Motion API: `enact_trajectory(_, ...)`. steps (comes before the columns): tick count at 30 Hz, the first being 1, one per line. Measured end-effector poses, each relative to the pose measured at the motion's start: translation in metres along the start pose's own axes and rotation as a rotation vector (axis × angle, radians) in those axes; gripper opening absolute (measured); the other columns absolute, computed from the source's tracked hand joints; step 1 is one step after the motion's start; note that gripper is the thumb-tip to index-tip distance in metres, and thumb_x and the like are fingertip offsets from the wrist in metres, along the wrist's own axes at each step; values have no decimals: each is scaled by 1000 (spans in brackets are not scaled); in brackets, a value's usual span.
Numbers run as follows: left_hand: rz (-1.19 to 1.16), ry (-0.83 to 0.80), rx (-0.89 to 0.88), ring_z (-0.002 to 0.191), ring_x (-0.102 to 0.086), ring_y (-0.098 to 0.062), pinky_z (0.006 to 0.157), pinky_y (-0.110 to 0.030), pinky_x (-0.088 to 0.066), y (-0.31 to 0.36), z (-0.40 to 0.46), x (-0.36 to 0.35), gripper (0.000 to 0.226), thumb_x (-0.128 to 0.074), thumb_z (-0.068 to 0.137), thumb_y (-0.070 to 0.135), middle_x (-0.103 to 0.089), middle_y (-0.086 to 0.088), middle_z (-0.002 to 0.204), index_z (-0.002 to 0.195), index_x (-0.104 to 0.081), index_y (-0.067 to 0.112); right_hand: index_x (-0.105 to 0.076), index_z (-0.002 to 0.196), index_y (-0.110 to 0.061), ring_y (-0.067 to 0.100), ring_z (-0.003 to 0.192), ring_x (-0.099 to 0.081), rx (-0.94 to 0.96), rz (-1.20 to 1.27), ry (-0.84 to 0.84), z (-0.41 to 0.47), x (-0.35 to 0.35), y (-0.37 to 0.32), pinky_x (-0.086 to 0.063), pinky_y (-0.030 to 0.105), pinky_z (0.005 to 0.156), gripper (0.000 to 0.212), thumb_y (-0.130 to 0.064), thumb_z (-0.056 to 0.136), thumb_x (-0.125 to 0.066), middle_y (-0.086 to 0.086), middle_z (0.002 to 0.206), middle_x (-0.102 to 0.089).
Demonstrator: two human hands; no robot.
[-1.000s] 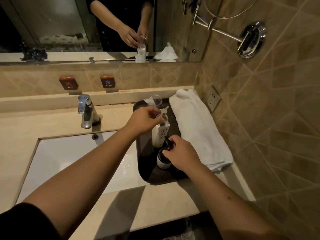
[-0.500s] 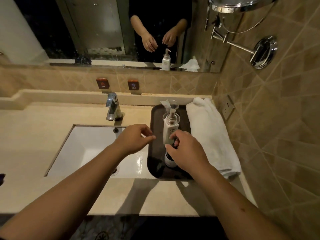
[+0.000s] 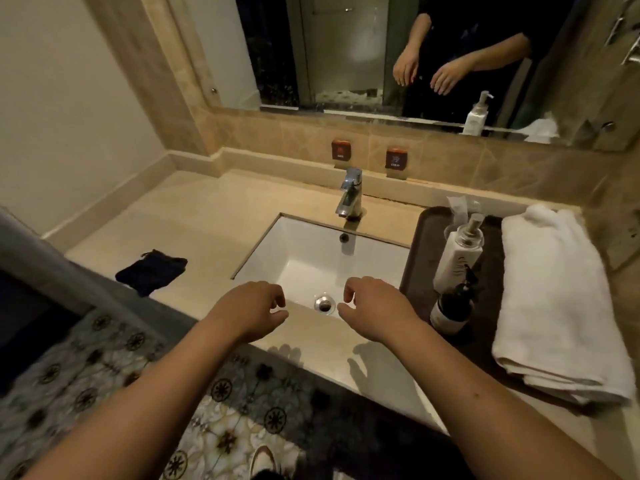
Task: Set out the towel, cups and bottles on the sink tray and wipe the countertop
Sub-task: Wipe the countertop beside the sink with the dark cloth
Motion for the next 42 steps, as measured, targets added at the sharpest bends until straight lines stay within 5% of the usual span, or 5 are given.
enact_trajectory(13, -140, 5, 206, 82, -61, -9, 69, -27, -48, -222, -62, -8, 22, -63, 88, 50, -71, 9, 99, 98, -66, 30, -63, 99, -24, 18, 85, -61, 71, -144, -195, 55, -115, -161, -56, 39, 82, 20, -40, 89, -58, -2, 100, -65)
enact_trajectory(29, -137, 52, 200, 97, -64, -16, 74, -29, -46, -489, -36, 44, 25, -67, 88, 47, -70, 4, 108, 104, -67, 27, -63, 117, -18, 26, 104, -59, 119, -108, -199, 171, -223, -394, -51, 40, 88, 29, -36, 96, -56, 7, 116, -59)
enact_trajectory(37, -157, -76, 167, 111, -59, -22, 93, -40, -52, -520, 32, 16, 42, -65, 90, 46, -62, -3, 123, 124, -61, 22, -51, 135, -15, 28, 124, -47, 95, 29, -188, 249, -277, -408, -45, 39, 97, 44, -33, 95, -54, 10, 138, -49)
enact_trajectory(42, -117, -147, 162, 115, -55, -22, 94, -38, -50, -539, 82, -1, 51, -67, 88, 46, -56, -4, 128, 132, -54, 23, -31, 154, -10, 32, 152, -11, 121, 40, -169, 301, -318, -409, -18, 45, 121, 63, -40, 100, -44, 15, 165, -19)
Point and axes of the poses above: each hand's wrist, its own z-axis towards the middle knuckle, its own x-axis out of the back of the hand, y = z × x, the point moved 9 cm from there along z, towards the middle knuckle
